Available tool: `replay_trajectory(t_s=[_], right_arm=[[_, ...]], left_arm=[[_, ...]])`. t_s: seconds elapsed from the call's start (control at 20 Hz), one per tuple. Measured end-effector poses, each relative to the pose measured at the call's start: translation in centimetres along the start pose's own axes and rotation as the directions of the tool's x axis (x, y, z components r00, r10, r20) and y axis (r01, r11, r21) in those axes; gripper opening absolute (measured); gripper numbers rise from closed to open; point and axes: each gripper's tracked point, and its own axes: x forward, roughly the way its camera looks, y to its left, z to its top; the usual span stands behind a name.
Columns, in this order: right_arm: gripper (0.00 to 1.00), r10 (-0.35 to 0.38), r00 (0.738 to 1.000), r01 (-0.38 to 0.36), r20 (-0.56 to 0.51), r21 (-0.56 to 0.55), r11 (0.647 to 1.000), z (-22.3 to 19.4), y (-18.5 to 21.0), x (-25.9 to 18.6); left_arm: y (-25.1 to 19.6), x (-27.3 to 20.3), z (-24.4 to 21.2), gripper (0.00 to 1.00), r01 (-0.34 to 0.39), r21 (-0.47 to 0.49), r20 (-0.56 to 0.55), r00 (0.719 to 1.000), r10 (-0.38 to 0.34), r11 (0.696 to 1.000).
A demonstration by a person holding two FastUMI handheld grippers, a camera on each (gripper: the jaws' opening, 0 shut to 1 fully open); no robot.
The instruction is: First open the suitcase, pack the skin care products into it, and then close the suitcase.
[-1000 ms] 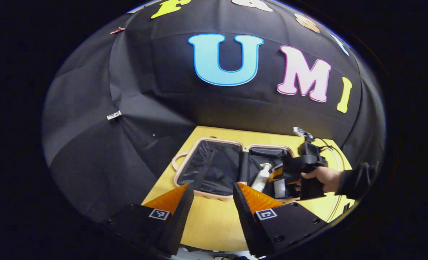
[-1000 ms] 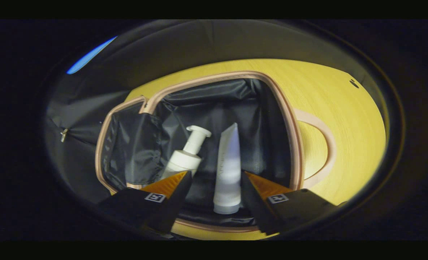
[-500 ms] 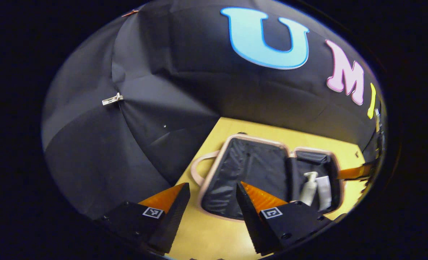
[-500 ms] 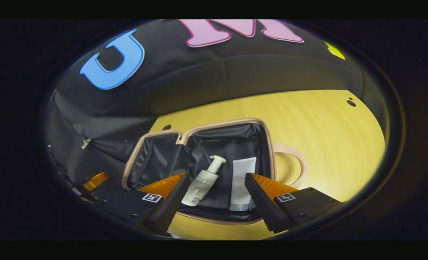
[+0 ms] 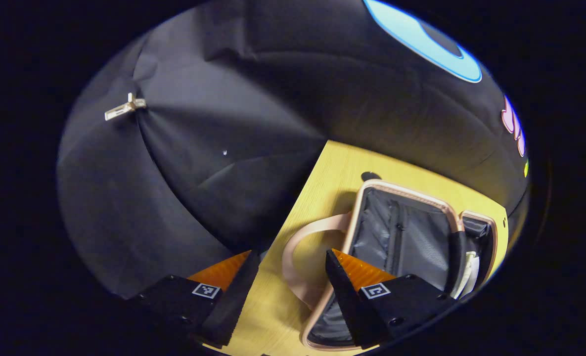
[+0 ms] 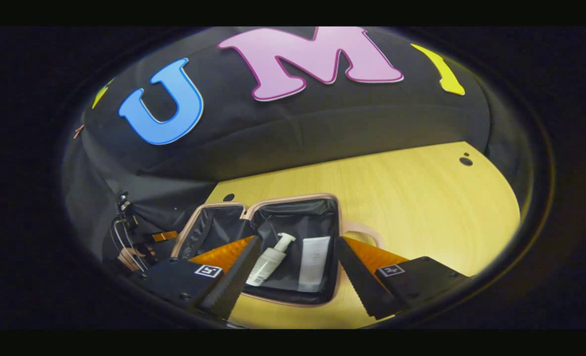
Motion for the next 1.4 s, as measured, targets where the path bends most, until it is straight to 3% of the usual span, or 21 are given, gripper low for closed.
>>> replay_trajectory(t_s=[0.3, 0.55, 0.6, 0.65, 0.7, 0.85, 1.15, 1.4], right_arm=[[0.97, -0.034, 0.998, 0.043, 0.057, -0.164, 0.985, 0.6, -3.3, -2.5], [0.98, -0.059, 0.997, 0.068, 0.042, -0.258, 0.964, -0.6, -5.1, -3.7], [0.98, -0.057, 0.998, 0.064, 0.036, -0.256, 0.965, -0.7, -5.1, -3.8], [0.98, -0.051, 0.998, 0.057, 0.031, -0.253, 0.966, -0.9, -4.9, -3.7], [0.97, -0.051, 0.998, 0.056, 0.027, -0.252, 0.966, -1.1, -5.0, -3.7], [0.98, -0.059, 0.998, 0.064, 0.029, -0.257, 0.964, -1.1, -5.7, -3.6], [0.98, -0.089, 0.996, 0.094, 0.032, -0.264, 0.960, -1.1, -7.6, -3.6], [0.97, -0.091, 0.995, 0.099, 0.044, -0.253, 0.962, -0.6, -8.1, -4.2]], left_arm=[[0.6, 3.7, -1.4, 0.86, 0.055, -0.066, -0.118, 0.991, -0.063, 0.996], [-0.4, 5.2, -2.2, 0.69, 0.083, -0.061, -0.158, 0.983, -0.092, 0.995], [-0.9, 5.5, -2.1, 0.71, 0.091, -0.068, -0.153, 0.983, -0.101, 0.994], [-1.1, 5.6, -2.2, 0.41, 0.090, -0.061, -0.164, 0.982, -0.099, 0.994], [-0.9, 5.6, -2.4, 0.43, 0.092, -0.061, -0.167, 0.981, -0.101, 0.994], [-0.6, 5.8, -2.7, 0.29, 0.071, -0.084, -0.178, 0.980, -0.085, 0.994], [-1.2, 3.7, -0.4, 0.18, 0.067, -0.116, -0.085, 0.993, -0.077, 0.991], [-3.0, -2.6, 4.2, 0.12, 0.123, -0.056, 0.073, 0.990, -0.119, 0.991]])
